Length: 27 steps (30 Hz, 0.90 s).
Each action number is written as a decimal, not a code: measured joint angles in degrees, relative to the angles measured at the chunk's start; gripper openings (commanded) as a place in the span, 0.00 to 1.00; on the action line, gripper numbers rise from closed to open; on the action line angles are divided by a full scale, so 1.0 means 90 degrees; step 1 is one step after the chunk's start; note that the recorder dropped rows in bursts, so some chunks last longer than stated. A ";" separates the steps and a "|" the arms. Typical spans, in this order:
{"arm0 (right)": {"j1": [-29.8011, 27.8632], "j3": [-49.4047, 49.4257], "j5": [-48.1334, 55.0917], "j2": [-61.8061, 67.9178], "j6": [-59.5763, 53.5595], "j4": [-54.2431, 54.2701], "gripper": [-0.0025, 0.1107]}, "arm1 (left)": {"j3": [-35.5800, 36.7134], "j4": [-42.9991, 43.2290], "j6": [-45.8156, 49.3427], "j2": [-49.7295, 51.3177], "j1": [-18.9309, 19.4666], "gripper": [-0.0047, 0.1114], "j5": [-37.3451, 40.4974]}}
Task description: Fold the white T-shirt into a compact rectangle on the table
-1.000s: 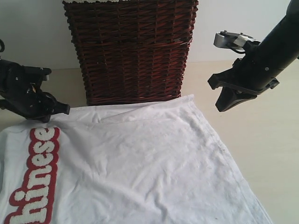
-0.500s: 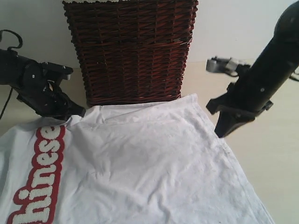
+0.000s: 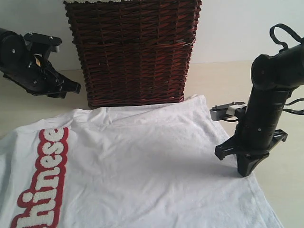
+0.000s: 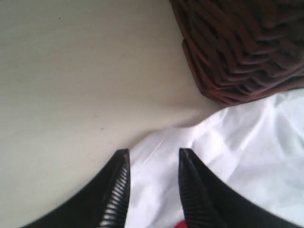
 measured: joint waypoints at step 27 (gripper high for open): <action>-0.0261 -0.0132 0.0791 0.0006 0.0257 -0.0433 0.02 | -0.0180 -0.0075 -0.0076 0.1196 0.0103 0.44 -0.0052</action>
